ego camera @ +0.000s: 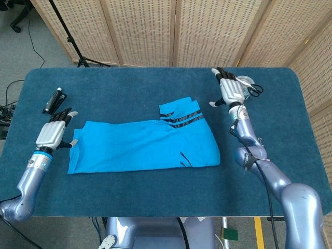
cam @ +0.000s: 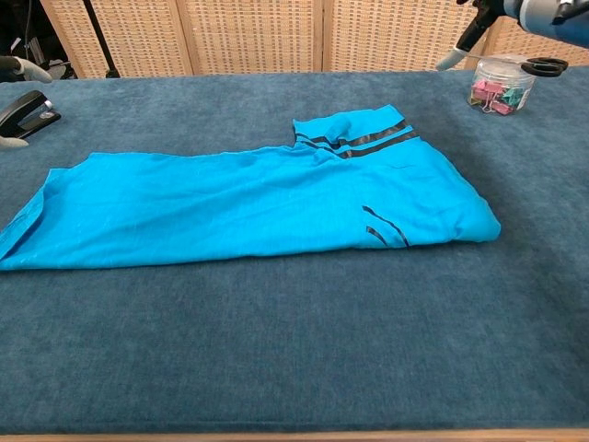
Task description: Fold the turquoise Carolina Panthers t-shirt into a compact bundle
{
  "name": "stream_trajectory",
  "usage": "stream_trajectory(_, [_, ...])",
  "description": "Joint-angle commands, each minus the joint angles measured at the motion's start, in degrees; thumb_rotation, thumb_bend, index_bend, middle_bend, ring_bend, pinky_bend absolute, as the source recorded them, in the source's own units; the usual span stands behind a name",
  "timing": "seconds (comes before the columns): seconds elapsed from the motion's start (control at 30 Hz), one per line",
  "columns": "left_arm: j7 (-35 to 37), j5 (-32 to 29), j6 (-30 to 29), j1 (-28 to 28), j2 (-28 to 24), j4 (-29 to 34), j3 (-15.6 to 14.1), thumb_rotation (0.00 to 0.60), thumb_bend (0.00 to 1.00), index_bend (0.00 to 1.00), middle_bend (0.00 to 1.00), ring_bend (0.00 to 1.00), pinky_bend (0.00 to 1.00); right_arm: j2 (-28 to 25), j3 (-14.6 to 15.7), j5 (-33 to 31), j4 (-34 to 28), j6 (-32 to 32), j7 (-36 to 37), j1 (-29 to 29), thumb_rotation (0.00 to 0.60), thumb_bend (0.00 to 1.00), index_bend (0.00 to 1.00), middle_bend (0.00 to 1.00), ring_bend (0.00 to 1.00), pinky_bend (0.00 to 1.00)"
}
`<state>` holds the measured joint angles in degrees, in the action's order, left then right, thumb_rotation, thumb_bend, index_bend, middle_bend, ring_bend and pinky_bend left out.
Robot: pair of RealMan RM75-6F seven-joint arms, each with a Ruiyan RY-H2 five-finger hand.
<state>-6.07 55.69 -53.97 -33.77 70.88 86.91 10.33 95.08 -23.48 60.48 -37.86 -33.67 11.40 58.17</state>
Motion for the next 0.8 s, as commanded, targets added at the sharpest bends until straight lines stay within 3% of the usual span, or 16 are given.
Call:
stream_trajectory(0.03, [2.3, 3.7, -0.3, 1.7, -1.6, 0.6, -1.8, 0.6, 0.3, 0.0, 0.0, 0.0, 0.0, -12.7, 3.1, 0.3, -20.8, -7.8, -6.0, -10.0, 0.6, 0.0, 0.0, 0.0, 0.0, 0.0])
stream_trajectory(0.13, [4.9, 8.5, -1.1, 3.4, -2.9, 1.0, -3.8, 0.6, 0.3, 0.0, 0.0, 0.0, 0.0, -20.0, 5.5, 1.2, -33.9, -12.8, -8.7, -15.7, 0.6, 0.0, 0.0, 0.0, 0.0, 0.0])
stream_trajectory(0.3, [8.0, 14.1, -1.1, 5.2, -4.2, 0.8, -6.7, 0.6, 0.31, 0.0, 0.0, 0.0, 0.0, -27.3, 8.9, 3.9, -46.7, -19.2, -10.5, -22.3, 0.6, 0.0, 0.0, 0.0, 0.0, 0.0])
stream_trajectory(0.47, [10.2, 18.0, -0.5, 6.3, -4.7, -0.2, -9.3, 0.6, 0.31, 0.0, 0.0, 0.0, 0.0, -31.6, 12.3, 8.6, -53.6, -25.5, -9.1, -28.3, 0.6, 0.0, 0.0, 0.0, 0.0, 0.0])
stream_trajectory(0.8, [14.0, 24.5, -2.0, 8.5, -1.9, -5.2, -12.7, 0.6, 0.32, 0.04, 0.0, 0.0, 0.0, -34.8, 17.6, 14.9, -58.6, -36.1, -3.7, -38.2, 0.6, 0.0, 0.0, 0.0, 0.0, 0.0])
